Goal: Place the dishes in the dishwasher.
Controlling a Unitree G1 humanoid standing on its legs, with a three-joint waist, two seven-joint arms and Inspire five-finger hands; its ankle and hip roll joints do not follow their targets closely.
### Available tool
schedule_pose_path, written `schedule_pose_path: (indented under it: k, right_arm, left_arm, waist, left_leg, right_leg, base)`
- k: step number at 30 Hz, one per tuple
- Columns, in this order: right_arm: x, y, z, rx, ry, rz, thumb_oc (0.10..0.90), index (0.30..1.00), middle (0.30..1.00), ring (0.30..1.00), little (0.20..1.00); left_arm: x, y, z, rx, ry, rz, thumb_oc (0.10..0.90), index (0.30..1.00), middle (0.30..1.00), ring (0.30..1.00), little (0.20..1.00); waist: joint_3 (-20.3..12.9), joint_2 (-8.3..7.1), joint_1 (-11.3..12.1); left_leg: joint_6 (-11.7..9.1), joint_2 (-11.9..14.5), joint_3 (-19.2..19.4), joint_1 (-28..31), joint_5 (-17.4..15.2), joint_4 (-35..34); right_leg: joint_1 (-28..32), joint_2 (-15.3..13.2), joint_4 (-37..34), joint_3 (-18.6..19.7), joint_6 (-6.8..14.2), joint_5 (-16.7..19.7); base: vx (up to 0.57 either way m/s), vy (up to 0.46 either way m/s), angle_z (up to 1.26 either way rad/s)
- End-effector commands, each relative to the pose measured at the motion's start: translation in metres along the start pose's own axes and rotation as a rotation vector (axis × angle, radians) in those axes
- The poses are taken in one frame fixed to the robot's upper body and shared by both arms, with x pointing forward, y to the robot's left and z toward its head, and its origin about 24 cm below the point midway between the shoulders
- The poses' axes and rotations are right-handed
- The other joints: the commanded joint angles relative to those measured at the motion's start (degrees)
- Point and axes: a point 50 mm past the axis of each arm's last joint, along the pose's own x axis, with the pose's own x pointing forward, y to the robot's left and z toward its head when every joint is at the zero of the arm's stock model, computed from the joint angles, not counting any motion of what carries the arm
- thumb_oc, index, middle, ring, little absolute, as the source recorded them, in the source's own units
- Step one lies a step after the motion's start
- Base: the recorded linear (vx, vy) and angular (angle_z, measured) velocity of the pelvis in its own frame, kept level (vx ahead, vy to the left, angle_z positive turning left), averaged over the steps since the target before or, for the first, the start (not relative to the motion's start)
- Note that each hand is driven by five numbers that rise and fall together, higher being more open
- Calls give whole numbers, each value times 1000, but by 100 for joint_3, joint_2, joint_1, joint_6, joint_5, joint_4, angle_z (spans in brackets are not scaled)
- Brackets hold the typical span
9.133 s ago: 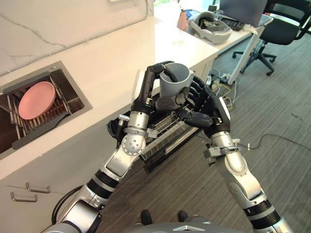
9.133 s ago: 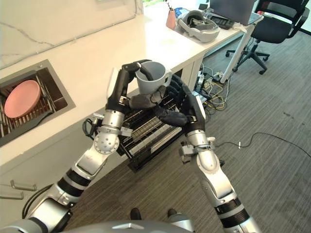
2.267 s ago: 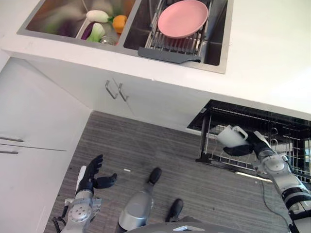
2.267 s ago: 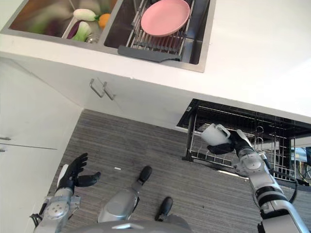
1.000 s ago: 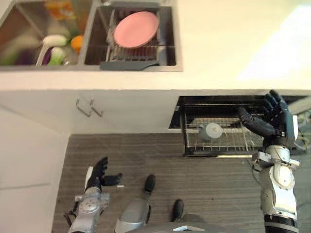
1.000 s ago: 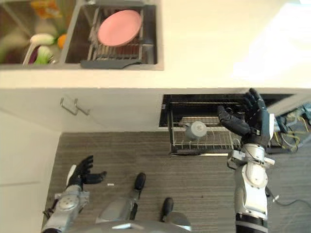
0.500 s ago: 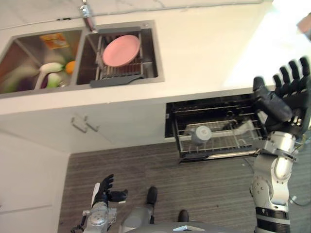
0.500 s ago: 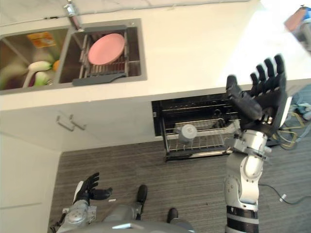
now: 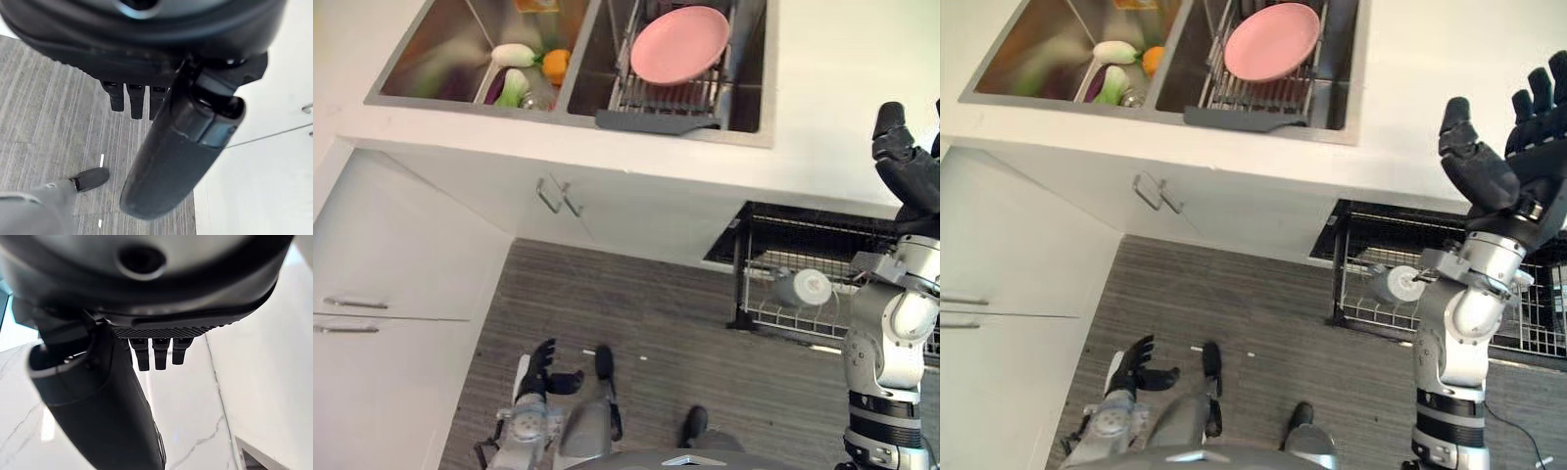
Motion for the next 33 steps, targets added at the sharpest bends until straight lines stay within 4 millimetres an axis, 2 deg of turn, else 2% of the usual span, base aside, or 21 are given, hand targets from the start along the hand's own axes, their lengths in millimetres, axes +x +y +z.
schedule_pose_path:
  k: [1,2,3,5,6,8,9,11,13,14,17,19,22,24,25,27,28,30,31,32,33]
  right_arm:
    - [9,10,45,-90,-284,78,800,900,900,900,900]
    - [9,10,45,-90,-284,78,800,900,900,900,900]
    - [4,6,44,-117,-276,56,800,900,900,900,900]
    - [4,6,45,-117,-277,56,800,900,900,900,900]
    - [4,6,45,-121,-277,48,800,900,900,900,900]
    - [3,0,47,-141,-286,29,800,900,900,900,900]
    - [3,-4,50,-151,-299,10,800,900,900,900,900]
    - [3,-8,52,-140,-312,-16,800,900,900,900,900]
    - [-1,-17,49,-135,-284,-49,800,900,900,900,900]
    - [-5,-26,47,-182,-252,-52,800,900,900,900,900]
    - [-1,-33,50,-221,-267,-72,800,900,900,900,900]
    - [1,-30,50,-215,-281,-72,800,900,900,900,900]
    - [2,-26,49,-218,-269,-43,800,900,900,900,900]
    - [3,-21,43,-214,-233,7,800,900,900,900,900]
    - [3,-21,43,-213,-232,8,800,900,900,900,900]
    - [5,-27,43,-281,-208,54,800,900,900,900,900]
    - [5,-29,42,-273,-187,58,800,900,900,900,900]
    - [5,-32,40,-277,-173,47,800,900,900,900,900]
    - [4,-35,39,-278,-162,43,800,900,900,900,900]
    - [2,-39,38,-283,-152,13,800,900,900,900,900]
    - [2,-37,37,-278,-143,32,800,900,900,900,900]
  left_arm:
    - [9,31,26,121,-162,69,800,900,900,900,900]
    - [9,31,26,121,-162,69,800,900,900,900,900]
    - [11,34,29,149,-171,66,800,900,900,900,900]
    - [11,34,29,149,-172,67,800,900,900,900,900]
    - [14,38,30,147,-159,86,800,900,900,900,900]
    - [15,39,24,145,-125,92,800,900,900,900,900]
    - [15,39,20,145,-106,94,800,900,900,900,900]
    - [16,37,13,141,-66,95,800,900,900,900,900]
    - [15,35,6,162,-28,87,800,900,900,900,900]
    - [14,32,3,173,-22,71,800,900,900,900,900]
    - [13,21,7,180,-44,24,800,900,900,900,900]
    - [12,19,6,173,-41,18,800,900,900,900,900]
    - [10,14,-2,199,-8,-8,800,900,900,900,900]
    - [9,15,-5,178,5,7,800,900,900,900,900]
    - [9,15,-5,177,6,7,800,900,900,900,900]
    - [10,19,-4,137,14,33,800,900,900,900,900]
    - [10,19,-3,106,15,56,800,900,900,900,900]
    - [10,20,-4,106,21,65,800,900,900,900,900]
    - [9,19,-8,102,41,70,800,900,900,900,900]
    - [6,15,-14,99,61,64,800,900,900,900,900]
    - [5,13,-15,102,61,59,800,900,900,900,900]
  waist:
    - [-647,-238,-13]
    - [-647,-238,-13]
    - [-634,-234,-157]
    - [-633,-234,-150]
    - [-604,-190,-449]
    - [-639,-105,-661]
    - [-621,-85,-715]
    - [-574,-74,-763]
    - [-559,-121,-816]
    - [-560,-117,-862]
    - [-554,-41,-920]
    - [-588,3,-885]
    - [-630,100,-841]
    - [-531,58,-827]
    - [-540,69,-833]
    - [-347,-87,-789]
    - [-282,-214,-644]
    - [-308,-245,-605]
    - [-343,-276,-564]
    - [-422,-217,-522]
    - [-441,-229,-499]
  left_leg:
    - [-519,-391,81,237,-964,29]
    - [-519,-391,81,237,-964,29]
    - [-412,-515,-9,392,-1099,29]
    - [-399,-515,0,364,-1059,29]
    - [-296,-636,-217,499,-1164,29]
    - [-266,-660,-262,545,-1171,29]
    - [-256,-681,-293,616,-1214,29]
    - [-244,-731,-366,760,-1272,29]
    - [-208,-844,-463,955,-1382,29]
    - [-211,-873,-559,1052,-1333,29]
    - [-249,-852,-530,1145,-1257,29]
    - [-263,-840,-517,1213,-1348,29]
    - [-344,-769,-469,1429,-1280,82]
    - [-479,-699,-432,1291,-1349,737]
    - [-483,-691,-443,1288,-1456,809]
    - [-698,-647,-364,690,-1224,2089]
    - [-706,-719,-543,247,-1169,2636]
    - [-640,-680,-545,95,-1241,2478]
    - [-592,-649,-579,-42,-1328,2210]
    - [-576,-501,-744,63,-1144,1466]
    - [-569,-553,-916,129,-1188,1392]
  right_leg:
    - [89,-681,-1000,548,387,1061]
    - [89,-681,-1000,548,387,1061]
    - [93,-695,-616,909,307,1072]
    - [37,-700,-571,929,306,1083]
    - [-191,-202,42,2034,146,742]
    - [-531,495,275,2952,-4,463]
    - [-706,732,277,3084,-79,416]
    - [-881,1034,117,2976,-204,525]
    - [-1063,1315,-100,2599,-316,722]
    - [-826,1229,-193,2505,-334,707]
    - [-535,1240,-350,2593,-376,742]
    - [-413,1207,-437,2521,-378,684]
    - [-224,1143,-554,2478,-417,704]
    - [-135,1082,-572,2460,-452,671]
    - [-97,1089,-589,2464,-451,610]
    - [51,996,-588,2489,-525,592]
    - [183,943,-654,2565,-578,543]
    - [254,883,-688,2595,-551,494]
    - [330,812,-720,2634,-515,455]
    - [357,823,-682,2699,-458,419]
    - [350,817,-689,2741,-447,390]
  base:
    - [241,290,-49]
    - [342,314,-7]
    - [149,142,20]
    - [144,157,14]
    - [243,263,17]
    - [273,270,35]
    - [233,98,51]
    - [236,-18,20]
    - [277,-83,-1]
    - [254,-83,19]
    - [83,-75,69]
    - [42,-59,31]
    - [60,-125,2]
    - [22,-142,-1]
    - [-27,-131,-5]
    - [34,-208,7]
    - [130,-201,16]
    - [117,-49,-25]
    - [242,102,-58]
    - [258,106,-40]
    - [210,107,-31]
